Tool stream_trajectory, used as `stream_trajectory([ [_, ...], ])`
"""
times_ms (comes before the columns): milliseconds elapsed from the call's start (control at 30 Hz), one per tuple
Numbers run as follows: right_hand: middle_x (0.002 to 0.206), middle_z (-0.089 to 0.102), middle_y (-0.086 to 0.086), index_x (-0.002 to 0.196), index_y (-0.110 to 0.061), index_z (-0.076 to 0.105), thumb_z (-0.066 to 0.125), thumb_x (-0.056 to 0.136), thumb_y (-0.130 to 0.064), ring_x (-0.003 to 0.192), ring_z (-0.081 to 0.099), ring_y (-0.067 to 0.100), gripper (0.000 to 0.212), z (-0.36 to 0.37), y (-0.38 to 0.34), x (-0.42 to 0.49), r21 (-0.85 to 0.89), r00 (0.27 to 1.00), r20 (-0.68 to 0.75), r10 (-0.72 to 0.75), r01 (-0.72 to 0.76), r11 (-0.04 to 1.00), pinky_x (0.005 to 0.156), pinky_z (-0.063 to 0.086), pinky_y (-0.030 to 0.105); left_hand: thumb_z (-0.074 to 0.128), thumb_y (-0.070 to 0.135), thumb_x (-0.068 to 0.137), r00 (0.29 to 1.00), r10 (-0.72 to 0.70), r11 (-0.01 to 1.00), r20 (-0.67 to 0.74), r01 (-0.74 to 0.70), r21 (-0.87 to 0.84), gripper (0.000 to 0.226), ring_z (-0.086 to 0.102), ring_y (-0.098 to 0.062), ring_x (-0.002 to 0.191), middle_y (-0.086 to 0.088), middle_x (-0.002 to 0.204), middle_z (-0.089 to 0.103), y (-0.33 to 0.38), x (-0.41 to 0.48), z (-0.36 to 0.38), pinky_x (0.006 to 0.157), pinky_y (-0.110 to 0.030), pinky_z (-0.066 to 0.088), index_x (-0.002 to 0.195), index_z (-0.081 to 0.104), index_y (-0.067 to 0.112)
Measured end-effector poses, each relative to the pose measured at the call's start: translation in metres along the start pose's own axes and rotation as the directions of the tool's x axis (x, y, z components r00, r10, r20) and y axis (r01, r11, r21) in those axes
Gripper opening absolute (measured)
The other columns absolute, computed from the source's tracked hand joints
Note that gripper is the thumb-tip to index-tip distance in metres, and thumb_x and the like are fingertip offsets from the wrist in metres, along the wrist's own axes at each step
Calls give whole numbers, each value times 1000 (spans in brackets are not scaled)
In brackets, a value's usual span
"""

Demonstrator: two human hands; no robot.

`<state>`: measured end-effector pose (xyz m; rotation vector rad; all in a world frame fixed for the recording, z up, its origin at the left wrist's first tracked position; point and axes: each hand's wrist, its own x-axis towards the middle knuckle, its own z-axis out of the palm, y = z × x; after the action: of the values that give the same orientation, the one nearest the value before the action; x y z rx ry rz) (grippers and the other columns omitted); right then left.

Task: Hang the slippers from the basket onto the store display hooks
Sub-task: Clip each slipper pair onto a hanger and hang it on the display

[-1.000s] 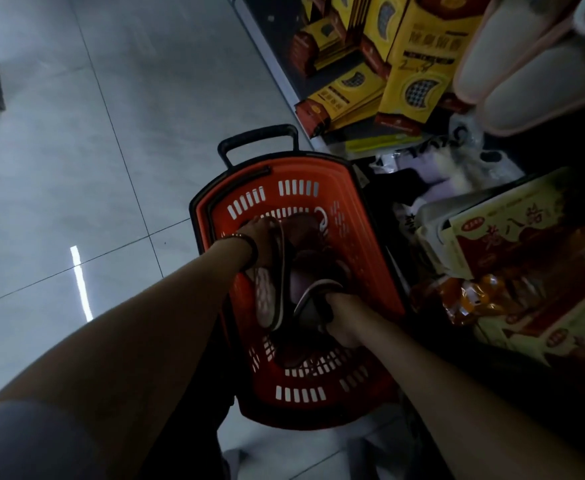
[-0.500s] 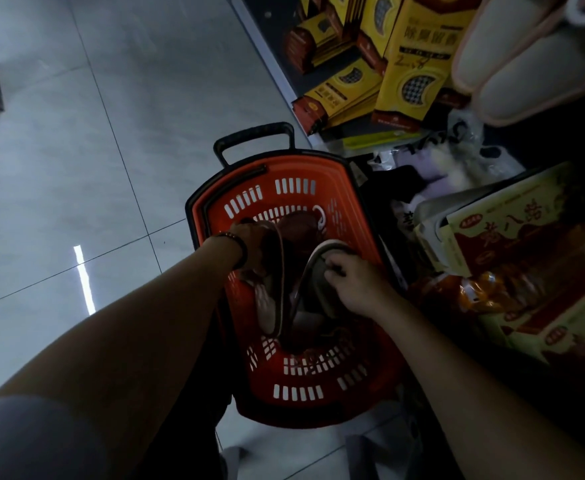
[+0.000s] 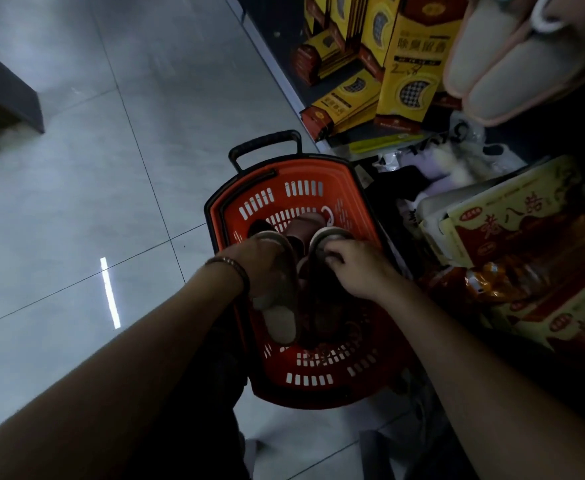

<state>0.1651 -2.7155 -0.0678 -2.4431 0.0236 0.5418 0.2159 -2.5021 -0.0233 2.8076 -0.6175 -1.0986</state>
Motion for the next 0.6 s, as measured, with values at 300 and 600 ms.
stream_trajectory([
  [300, 133, 70, 7, 127, -18, 72, 58, 101, -15, 124, 65, 29, 30, 3, -5, -1, -36, 999, 0, -54, 54, 998, 98, 50, 33, 73, 40, 81, 970, -49, 984, -238, 5, -180, 57, 68, -24, 90, -2, 109, 65, 26, -4, 32, 71, -37, 60, 127, 47, 16],
  [600, 125, 71, 9, 114, -15, 73, 55, 96, -7, 117, 66, 28, 27, 3, -9, 2, -49, 996, 36, -85, 87, 995, 90, 47, 27, 61, 20, 93, 956, -44, 913, -291, -80, -401, 60, 68, -28, 96, -8, 111, 69, 26, 3, 35, 84, -45, 59, 144, 37, 38],
])
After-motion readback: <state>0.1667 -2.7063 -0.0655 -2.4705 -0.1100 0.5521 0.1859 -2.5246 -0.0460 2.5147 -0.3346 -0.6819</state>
